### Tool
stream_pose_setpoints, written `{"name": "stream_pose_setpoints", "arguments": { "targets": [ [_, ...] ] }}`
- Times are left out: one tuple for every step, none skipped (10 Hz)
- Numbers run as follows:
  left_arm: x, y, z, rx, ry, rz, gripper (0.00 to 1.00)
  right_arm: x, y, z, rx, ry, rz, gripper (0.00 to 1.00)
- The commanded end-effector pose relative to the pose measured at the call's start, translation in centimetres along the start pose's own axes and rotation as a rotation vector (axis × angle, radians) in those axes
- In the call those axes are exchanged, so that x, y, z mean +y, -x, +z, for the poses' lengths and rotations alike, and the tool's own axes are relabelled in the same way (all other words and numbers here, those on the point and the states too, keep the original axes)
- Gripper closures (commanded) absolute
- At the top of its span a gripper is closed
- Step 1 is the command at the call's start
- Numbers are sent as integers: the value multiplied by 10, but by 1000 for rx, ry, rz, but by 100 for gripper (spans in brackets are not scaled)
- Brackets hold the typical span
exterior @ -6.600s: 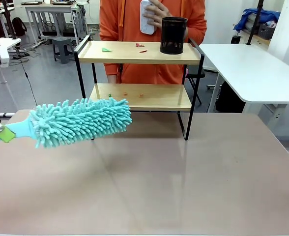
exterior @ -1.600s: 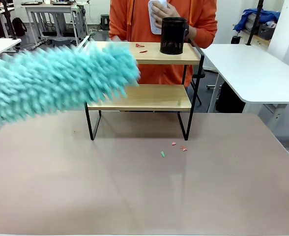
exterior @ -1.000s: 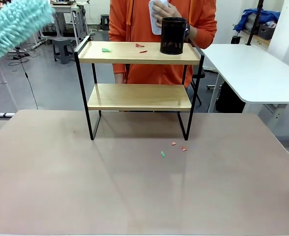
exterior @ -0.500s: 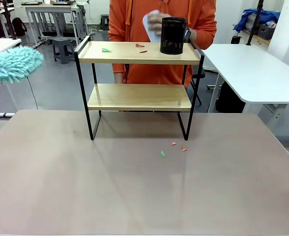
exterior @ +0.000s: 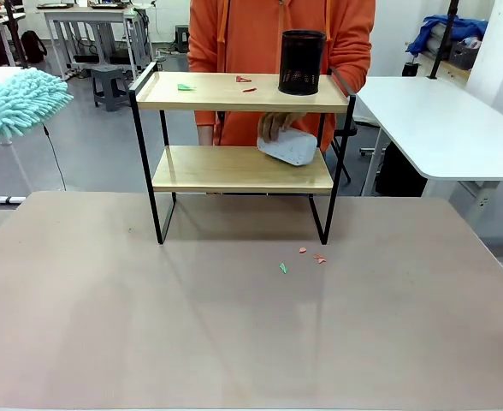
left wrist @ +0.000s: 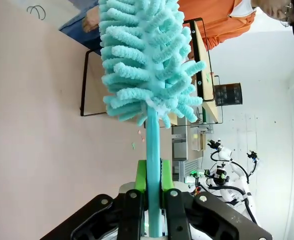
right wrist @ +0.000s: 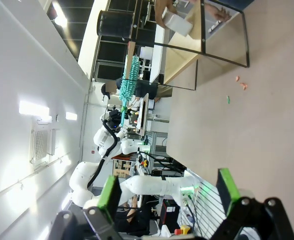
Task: Clean the shelf.
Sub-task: Clean the remaining tier of the Shelf with the Duster once objects are removed.
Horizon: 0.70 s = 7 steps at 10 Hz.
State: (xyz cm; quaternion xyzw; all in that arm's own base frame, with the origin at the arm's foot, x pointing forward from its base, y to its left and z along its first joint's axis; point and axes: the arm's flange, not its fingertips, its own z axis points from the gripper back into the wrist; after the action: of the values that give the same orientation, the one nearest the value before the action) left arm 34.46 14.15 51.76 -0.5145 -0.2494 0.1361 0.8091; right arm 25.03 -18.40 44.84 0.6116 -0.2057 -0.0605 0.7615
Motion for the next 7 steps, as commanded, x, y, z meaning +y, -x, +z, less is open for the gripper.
{"name": "stream_pose_setpoints", "arguments": {
  "targets": [
    [-1, -1, -1, -1, 29, -25, 88, 0, 0, 2, 5, -2, 27, 0],
    [-1, -1, -1, -1, 29, -25, 88, 0, 0, 2, 5, -2, 27, 0],
    [-1, -1, -1, -1, 29, -25, 88, 0, 0, 2, 5, -2, 27, 0],
    [-1, -1, -1, -1, 29, -25, 88, 0, 0, 2, 5, -2, 27, 0],
    [-1, -1, -1, -1, 29, -25, 88, 0, 0, 2, 5, -2, 27, 0],
    [-1, -1, -1, -1, 29, -25, 88, 0, 0, 2, 5, -2, 27, 0],
    [-1, -1, -1, -1, 29, -25, 88, 0, 0, 2, 5, -2, 27, 0]
  ]
}}
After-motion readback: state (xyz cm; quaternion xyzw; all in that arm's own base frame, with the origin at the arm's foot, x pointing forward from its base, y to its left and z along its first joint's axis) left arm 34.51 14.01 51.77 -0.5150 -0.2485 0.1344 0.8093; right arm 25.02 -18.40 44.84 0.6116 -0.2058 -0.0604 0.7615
